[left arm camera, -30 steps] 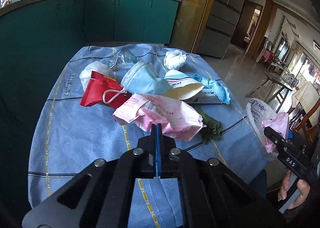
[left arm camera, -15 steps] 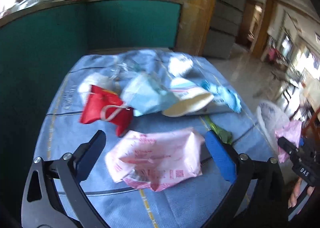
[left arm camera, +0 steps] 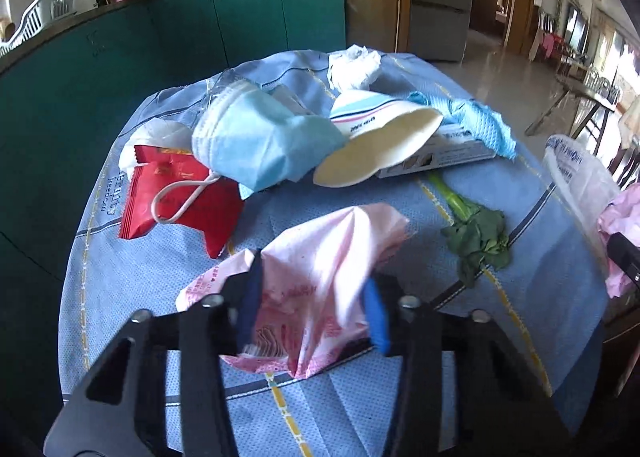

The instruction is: Collect trash

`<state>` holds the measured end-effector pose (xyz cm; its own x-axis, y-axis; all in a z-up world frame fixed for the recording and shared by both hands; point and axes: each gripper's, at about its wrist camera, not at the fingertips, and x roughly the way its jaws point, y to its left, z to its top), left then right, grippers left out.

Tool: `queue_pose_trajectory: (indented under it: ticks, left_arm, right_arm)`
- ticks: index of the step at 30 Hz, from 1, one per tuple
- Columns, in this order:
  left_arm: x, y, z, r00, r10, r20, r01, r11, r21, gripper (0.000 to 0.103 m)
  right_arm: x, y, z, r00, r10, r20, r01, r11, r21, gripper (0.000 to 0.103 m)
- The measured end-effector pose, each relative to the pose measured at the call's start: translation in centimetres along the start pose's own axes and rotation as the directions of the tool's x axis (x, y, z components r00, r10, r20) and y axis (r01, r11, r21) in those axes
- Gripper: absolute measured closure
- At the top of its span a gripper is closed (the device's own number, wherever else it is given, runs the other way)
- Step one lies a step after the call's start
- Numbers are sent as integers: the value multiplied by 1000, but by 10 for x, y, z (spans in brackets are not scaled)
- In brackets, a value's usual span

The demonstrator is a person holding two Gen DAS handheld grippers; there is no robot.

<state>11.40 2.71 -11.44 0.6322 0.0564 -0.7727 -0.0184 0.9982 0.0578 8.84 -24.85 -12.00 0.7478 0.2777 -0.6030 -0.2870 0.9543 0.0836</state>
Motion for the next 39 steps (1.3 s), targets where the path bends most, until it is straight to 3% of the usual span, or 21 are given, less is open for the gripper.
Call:
queue_pose_trajectory:
  ticks: [2, 5, 9, 12, 15, 18, 19, 21, 23, 27, 30, 32, 35, 39]
  left_arm:
    - [-7, 4, 0, 1000, -21, 6, 22, 1000, -20, 75]
    - [-26, 5, 0, 995, -87, 41, 89, 995, -54, 75]
    - [-53, -10, 10, 982, -150, 112, 154, 988, -31, 75]
    - [-64, -34, 21, 964, -228, 138, 228, 974, 15, 75]
    - [-64, -71, 33, 944, -304, 127, 295, 952, 84, 75]
    - [-57, -118, 45, 926, -363, 106, 344, 924, 164, 75]
    - [-54, -133, 48, 918, -384, 99, 362, 913, 189, 75]
    - [-45, -167, 56, 897, -436, 69, 411, 882, 230, 75]
    - [-29, -200, 62, 873, -486, 26, 465, 849, 252, 75]
    - [-7, -261, 68, 831, -554, -45, 543, 792, 281, 74]
    - [11, -303, 69, 811, -579, -85, 575, 762, 299, 56]
    - [22, -323, 66, 820, -567, -78, 558, 765, 321, 29]
    - [23, -328, 62, 869, -494, -33, 473, 808, 350, 17]
    - [5, -276, 63, 916, -387, 106, 341, 890, 303, 10]
  right_arm:
    - [-3, -9, 2, 1000, -10, 13, 9, 1000, 23, 37]
    - [-13, -31, 5, 997, -63, 45, 60, 996, 65, 37]
    - [-24, -78, 8, 986, -150, 68, 137, 976, 167, 37]
    - [-19, -116, 6, 978, -207, 38, 191, 948, 257, 37]
    - [-3, -138, 3, 963, -267, -37, 267, 925, 270, 36]
    - [6, -157, 1, 957, -283, -66, 290, 908, 301, 30]
    - [8, -165, 1, 953, -291, -82, 302, 899, 319, 23]
    - [6, -179, 3, 948, -304, -95, 318, 879, 356, 14]
    - [-6, -192, 3, 948, -309, -75, 313, 864, 395, 12]
    - [-47, -212, 9, 908, -418, -32, 381, 793, 476, 10]
    - [-80, -222, 17, 881, -472, 19, 393, 754, 526, 10]
    - [-98, -221, 28, 856, -515, 49, 412, 736, 536, 9]
    - [-111, -217, 51, 837, -539, 94, 409, 730, 548, 8]
    - [-97, -202, 101, 872, -453, 183, 297, 788, 539, 4]
